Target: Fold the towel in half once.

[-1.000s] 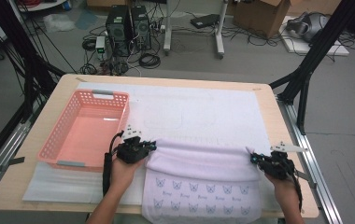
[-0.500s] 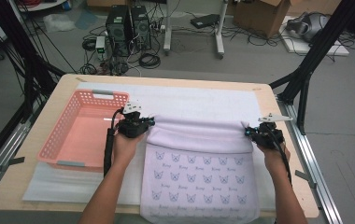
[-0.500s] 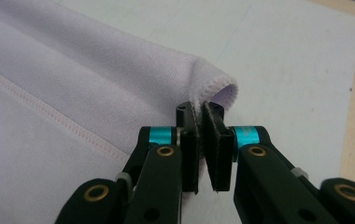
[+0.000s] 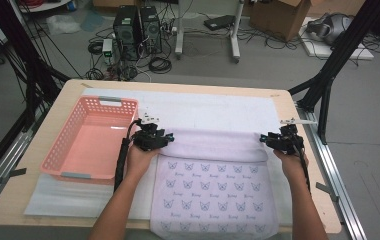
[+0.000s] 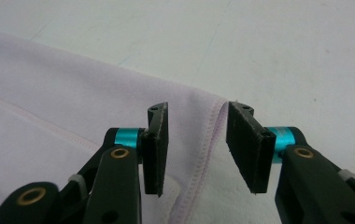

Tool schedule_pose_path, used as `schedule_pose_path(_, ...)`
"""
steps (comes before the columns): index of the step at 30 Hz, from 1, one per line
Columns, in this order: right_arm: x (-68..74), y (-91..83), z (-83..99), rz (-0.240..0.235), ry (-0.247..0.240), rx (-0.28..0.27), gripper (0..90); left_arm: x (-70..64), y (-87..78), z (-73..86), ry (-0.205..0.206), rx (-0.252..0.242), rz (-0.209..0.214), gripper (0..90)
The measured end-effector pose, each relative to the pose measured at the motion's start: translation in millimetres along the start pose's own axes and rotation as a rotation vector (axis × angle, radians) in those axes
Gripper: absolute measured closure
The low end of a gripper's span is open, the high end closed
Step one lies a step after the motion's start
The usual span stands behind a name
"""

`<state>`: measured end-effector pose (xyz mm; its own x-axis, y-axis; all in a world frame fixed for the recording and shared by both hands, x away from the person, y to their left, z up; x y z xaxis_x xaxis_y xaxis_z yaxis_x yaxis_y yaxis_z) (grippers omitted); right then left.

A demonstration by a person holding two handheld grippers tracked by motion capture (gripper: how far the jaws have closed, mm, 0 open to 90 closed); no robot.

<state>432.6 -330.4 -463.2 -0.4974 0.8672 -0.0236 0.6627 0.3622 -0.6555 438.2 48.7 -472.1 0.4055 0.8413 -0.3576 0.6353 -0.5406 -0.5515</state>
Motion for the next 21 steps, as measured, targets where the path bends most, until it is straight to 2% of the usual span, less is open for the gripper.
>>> schedule_pose_path(3, 6.9, -5.1, 6.3, -0.047, -0.016, 0.029, 61.2, -0.1, -2.4, 3.7, -0.013, -0.042, -0.001, 61.7)
schedule_pose_path(5, 10.0, -6.2, 12.0, -0.069, -0.019, 0.047, 61.1, 1.6, -0.4, 11.1, -0.024, -0.011, -0.005, 62.8)
schedule_pose_path(7, 12.0, -6.6, 19.3, -0.099, -0.003, 0.056, 61.7, -1.5, 1.2, 17.5, -0.020, 0.000, 0.012, 66.8)
schedule_pose_path(8, 12.9, -6.3, 22.3, -0.106, 0.002, 0.059, 62.1, -1.7, 2.1, 19.8, -0.023, 0.012, 0.007, 69.2)
schedule_pose_path(10, 14.5, -4.5, 28.0, -0.125, -0.009, 0.076, 63.8, -0.6, 5.3, 28.3, -0.029, 0.061, -0.003, 74.4)
schedule_pose_path(11, 16.4, -3.5, 31.2, -0.131, -0.030, 0.088, 68.8, -0.7, 4.7, 29.9, -0.020, 0.054, 0.003, 79.0)
schedule_pose_path(12, 18.3, -3.4, 33.7, -0.126, -0.058, 0.099, 74.7, -1.2, 3.5, 30.6, -0.015, 0.050, 0.013, 83.8)
schedule_pose_path(13, 19.5, -3.9, 35.3, -0.116, -0.082, 0.099, 81.9, -1.5, 2.1, 31.2, -0.010, 0.053, 0.017, 84.5)
schedule_pose_path(14, 20.9, -4.7, 36.4, -0.118, -0.096, 0.091, 84.0, -1.9, 0.0, 31.3, -0.004, 0.048, 0.022, 85.0)
schedule_pose_path(15, 21.6, -6.2, 37.5, -0.104, -0.105, 0.085, 84.7, -3.1, -1.4, 31.4, -0.005, 0.045, 0.028, 85.2)
schedule_pose_path(19, 25.0, -14.7, 39.2, -0.094, -0.107, 0.049, 84.9, -12.2, -11.7, 32.5, 0.017, 0.037, 0.067, 85.3)
schedule_pose_path(21, 27.2, -22.4, 41.2, -0.090, -0.118, 0.026, 84.9, -16.9, -21.4, 30.6, 0.019, -0.020, 0.093, 85.3)
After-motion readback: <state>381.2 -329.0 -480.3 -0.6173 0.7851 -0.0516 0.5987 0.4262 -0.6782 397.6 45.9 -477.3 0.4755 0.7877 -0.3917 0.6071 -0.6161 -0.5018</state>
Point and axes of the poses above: each handheld gripper's, and its own axes: y roughly forward along the jaws, z roughly out of its underside, x roughly to its left, the point moved 8 cm from there along y, roughly forward along the jaws, and after that the axes turned 12 degrees about -y, right-handed, at the moved point
